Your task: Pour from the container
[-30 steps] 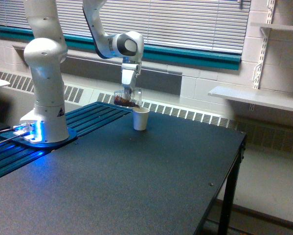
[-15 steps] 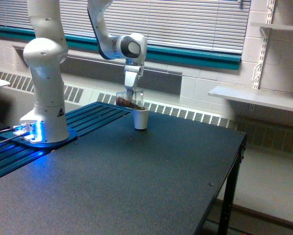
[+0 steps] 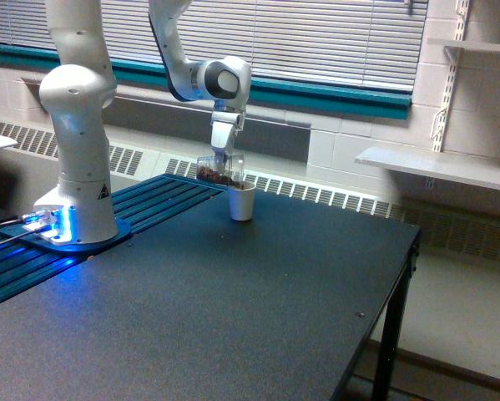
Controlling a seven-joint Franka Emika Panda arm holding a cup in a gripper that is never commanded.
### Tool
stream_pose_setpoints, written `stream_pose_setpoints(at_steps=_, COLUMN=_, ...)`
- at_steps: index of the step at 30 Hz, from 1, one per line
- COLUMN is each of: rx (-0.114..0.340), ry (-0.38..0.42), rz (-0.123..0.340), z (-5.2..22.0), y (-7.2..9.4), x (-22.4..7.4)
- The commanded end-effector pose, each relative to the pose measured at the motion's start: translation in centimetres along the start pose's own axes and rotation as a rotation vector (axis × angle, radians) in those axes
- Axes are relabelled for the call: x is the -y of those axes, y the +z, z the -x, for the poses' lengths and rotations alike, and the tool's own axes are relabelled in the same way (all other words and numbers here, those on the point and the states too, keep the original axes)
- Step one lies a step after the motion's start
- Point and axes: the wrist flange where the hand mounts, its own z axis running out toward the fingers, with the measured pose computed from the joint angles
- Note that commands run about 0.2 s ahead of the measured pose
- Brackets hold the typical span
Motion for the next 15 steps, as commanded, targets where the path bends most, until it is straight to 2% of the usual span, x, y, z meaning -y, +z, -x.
stream_pose_setpoints(at_steps=1, rx=0.000, ry=-0.002, rz=0.003, z=-0.24, y=-0.32, x=-0.58)
stream_pose_setpoints(at_steps=15, rx=0.032, ry=-0.025, rz=0.015, z=-0.08, y=0.06, x=-1.31)
